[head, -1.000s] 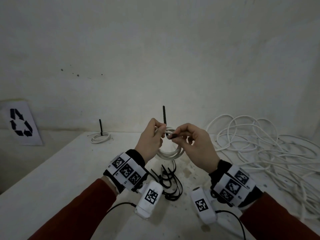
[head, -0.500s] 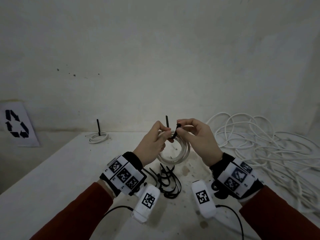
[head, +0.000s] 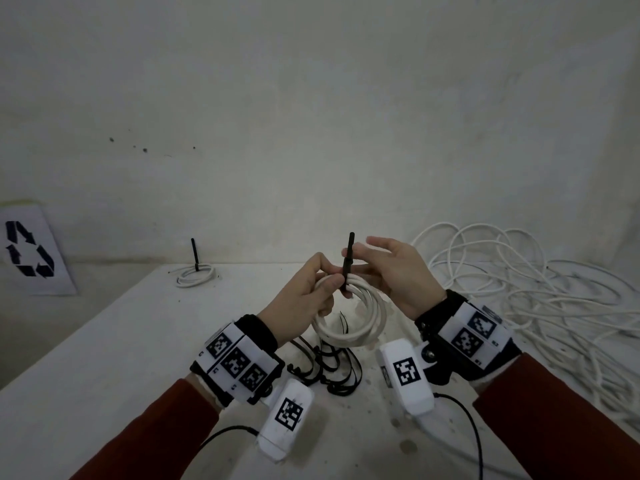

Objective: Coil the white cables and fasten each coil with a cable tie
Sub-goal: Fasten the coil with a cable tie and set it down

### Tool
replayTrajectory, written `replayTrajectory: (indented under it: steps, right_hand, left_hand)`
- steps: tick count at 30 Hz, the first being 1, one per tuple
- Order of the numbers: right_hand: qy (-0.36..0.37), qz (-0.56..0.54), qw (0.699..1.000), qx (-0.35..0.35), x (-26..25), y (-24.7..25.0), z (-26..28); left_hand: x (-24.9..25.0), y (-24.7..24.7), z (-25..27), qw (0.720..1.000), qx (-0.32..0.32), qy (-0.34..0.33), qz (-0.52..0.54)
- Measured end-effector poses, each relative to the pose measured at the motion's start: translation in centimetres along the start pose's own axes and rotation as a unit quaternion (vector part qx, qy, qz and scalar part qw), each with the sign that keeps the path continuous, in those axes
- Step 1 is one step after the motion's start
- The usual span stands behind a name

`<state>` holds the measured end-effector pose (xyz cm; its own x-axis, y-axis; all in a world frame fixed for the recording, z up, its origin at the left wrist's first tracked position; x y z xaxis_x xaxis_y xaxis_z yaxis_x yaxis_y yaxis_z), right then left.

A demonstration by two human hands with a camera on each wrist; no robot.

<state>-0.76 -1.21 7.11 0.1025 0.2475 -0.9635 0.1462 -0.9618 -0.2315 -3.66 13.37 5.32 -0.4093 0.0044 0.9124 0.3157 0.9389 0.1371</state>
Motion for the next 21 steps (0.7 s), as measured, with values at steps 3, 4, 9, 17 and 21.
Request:
replayTrajectory:
  steps: [3, 4, 9, 17, 21]
  right_hand:
    - [0.064, 0.075, 0.995, 0.015, -0.2, 0.1, -0.1]
    - [0.089, 0.102, 0.991, 0.021, -0.4, 0.2, -0.1]
    - [0.174, 0.202, 0.964, 0.013, -0.9, 0.3, -0.1]
    - [0.243, 0.280, 0.928, 0.016, -1.3, 0.7, 0.1]
    - [0.258, 0.302, 0.917, 0.020, -1.6, 0.5, 0.2]
  left_hand:
    - [0.0, -0.1, 0.1, 0.999, 0.002, 0.004, 0.036]
    - [0.0, 0.0, 0.1, 0.999, 0.004, 0.005, 0.051]
    - [-0.2, 0.3, 0.1, 0.994, 0.005, 0.000, 0.105]
    - [0.1, 0.7, -0.1, 0.994, 0.017, -0.018, 0.109]
    - [0.4, 0.6, -0.2, 0.995, 0.016, -0.026, 0.091]
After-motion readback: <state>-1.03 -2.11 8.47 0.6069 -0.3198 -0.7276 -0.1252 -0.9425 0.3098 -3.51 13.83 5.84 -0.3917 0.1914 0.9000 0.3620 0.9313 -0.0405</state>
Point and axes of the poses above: each hand's wrist, its own z-axis away from the middle knuckle, its own y-axis out of the back of the hand, x = y × z, the point moved 4 cm from there along -z, towards the middle knuckle, and after that the axes turned 5 degrees about z, right-handed, at the moved point
